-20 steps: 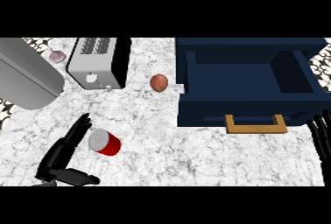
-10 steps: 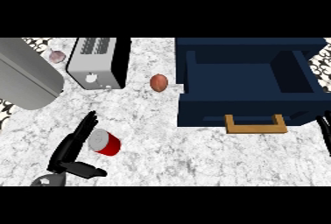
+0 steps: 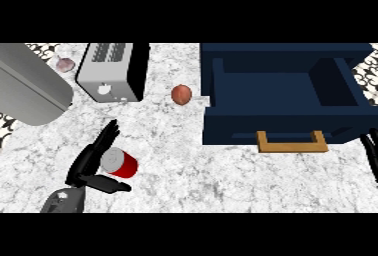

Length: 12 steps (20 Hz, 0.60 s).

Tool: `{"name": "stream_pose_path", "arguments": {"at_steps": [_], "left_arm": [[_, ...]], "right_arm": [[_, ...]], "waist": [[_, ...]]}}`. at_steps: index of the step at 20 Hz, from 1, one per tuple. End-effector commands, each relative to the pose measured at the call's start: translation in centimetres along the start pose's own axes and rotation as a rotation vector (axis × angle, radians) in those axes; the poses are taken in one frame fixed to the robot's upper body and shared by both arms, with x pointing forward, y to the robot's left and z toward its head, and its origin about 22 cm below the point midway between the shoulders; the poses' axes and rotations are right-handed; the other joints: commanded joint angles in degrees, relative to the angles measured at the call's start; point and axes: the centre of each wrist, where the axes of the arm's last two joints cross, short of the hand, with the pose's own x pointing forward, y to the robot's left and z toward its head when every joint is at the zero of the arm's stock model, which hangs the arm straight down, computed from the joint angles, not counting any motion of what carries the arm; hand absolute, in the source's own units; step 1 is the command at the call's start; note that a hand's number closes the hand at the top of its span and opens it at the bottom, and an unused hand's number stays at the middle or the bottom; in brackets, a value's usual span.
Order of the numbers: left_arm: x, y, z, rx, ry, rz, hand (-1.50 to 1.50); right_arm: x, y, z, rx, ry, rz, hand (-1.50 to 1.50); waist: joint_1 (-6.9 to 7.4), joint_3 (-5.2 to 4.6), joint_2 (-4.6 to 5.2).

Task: Pick up the can, place it into the drawer and close the drawer

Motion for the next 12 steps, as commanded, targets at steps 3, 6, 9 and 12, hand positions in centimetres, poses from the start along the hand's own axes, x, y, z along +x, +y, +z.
{"name": "stream_pose_path", "arguments": {"at_steps": [3,6,9,12], "left_arm": [[-0.7,-1.7,-0.9,-0.017,0.015,0.016,-1.5],[0.6,-1.8,-0.1,-0.021,0.002,0.005,-1.5],[-1.9,-4.2,-0.5,-0.05,-0.012,0.01,-1.5],[-0.9,-2.4,-2.8,-0.053,-0.023,0.015,-1.5]], "right_arm": [[-0.9,-1.9,2.2,-0.008,-0.01,-0.015,-1.5],[0.0,-0.9,0.6,-0.003,0.002,-0.01,-1.5],[-0.7,1.0,-1.6,0.008,-0.011,0.004,-1.5],[0.4,1.1,0.5,-0.013,0.005,-0.028,-1.5]], "waist": [[-0.21,-0.01,0.0],[0.11,0.0,-0.03],[0.11,-0.02,0.07],[-0.23,-0.03,0.07]]}}
